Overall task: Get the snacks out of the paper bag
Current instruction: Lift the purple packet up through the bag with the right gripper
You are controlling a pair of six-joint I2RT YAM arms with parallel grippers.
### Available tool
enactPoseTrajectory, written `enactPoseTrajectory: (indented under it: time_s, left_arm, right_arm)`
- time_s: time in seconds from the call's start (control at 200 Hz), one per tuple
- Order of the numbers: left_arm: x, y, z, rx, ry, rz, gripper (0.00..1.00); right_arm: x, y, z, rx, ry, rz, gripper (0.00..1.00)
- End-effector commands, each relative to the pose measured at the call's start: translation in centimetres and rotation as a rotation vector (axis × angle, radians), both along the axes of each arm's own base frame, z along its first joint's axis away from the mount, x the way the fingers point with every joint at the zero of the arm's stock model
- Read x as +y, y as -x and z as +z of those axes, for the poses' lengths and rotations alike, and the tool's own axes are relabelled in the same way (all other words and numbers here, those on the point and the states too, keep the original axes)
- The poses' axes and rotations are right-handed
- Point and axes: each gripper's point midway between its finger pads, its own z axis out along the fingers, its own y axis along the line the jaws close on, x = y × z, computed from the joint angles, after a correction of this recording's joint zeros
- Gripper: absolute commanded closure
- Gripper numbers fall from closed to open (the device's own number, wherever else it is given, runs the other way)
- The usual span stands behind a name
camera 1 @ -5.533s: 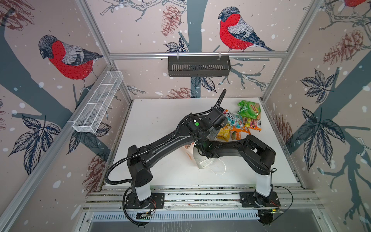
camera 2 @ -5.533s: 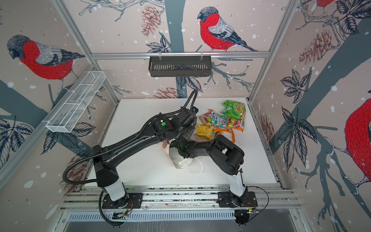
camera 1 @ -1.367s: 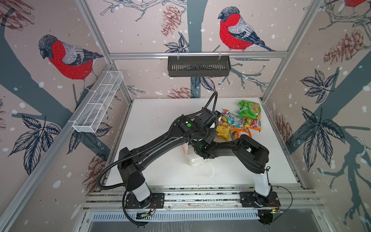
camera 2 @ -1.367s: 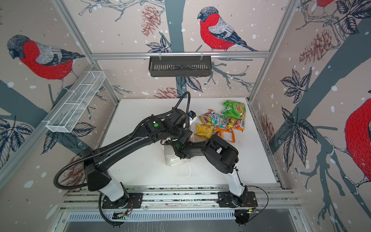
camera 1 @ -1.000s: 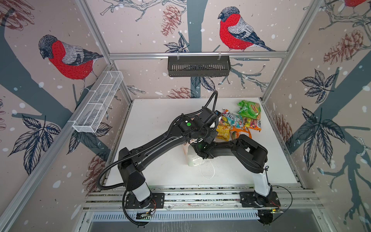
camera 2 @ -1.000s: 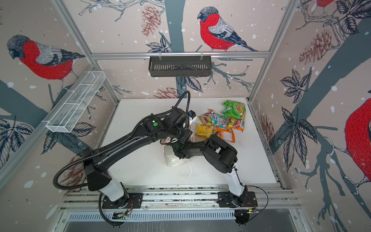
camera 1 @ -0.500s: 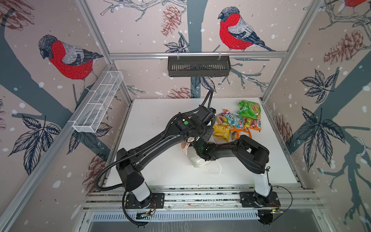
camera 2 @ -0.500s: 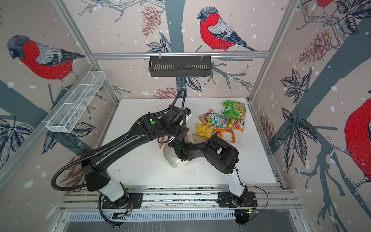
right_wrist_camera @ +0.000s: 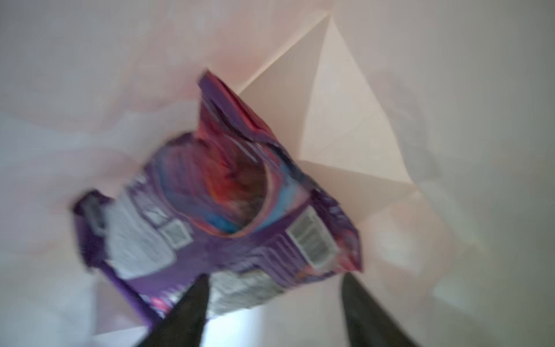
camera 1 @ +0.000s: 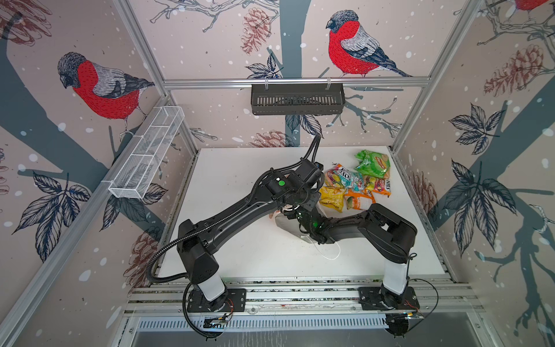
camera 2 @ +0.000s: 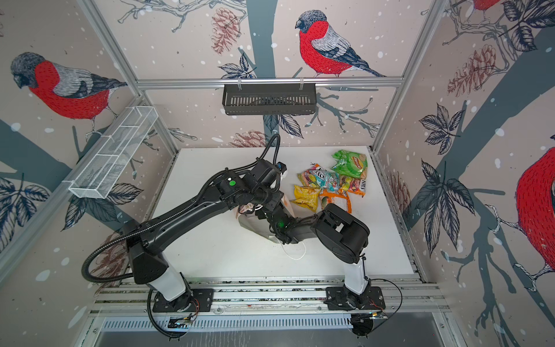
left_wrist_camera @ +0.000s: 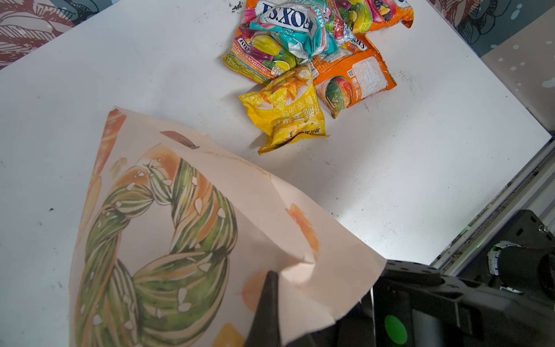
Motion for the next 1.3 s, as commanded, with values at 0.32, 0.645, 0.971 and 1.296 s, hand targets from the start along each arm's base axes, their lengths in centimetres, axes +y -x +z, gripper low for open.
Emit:
enactPoseTrajectory:
  time_s: [0.32, 0.645, 0.971, 1.296]
  left_arm:
    - [0.4, 0.9, -0.8, 0.056, 0.035, 0.044, 1.00]
    - [-2.8, 4.4, -1.0, 0.094, 0.101, 0.009, 1.00]
    - [-3.0, 5.0, -0.4, 0.105, 0.140, 0.006, 1.00]
    - [-0.7, 3.8, -0.9, 0.049, 0.063, 0.100, 1.00]
  right_arm:
    - [2.1, 0.1, 4.1, 0.073, -0.381, 0.133, 0.00]
    - [2.4, -1.7, 1.4, 0.149, -0.278, 0.039, 0.00]
    - [3.5, -2.5, 1.3, 0.127, -0.277, 0.046, 0.38]
    - [3.6, -2.3, 1.6, 0.107, -0.268, 0.066, 0.68]
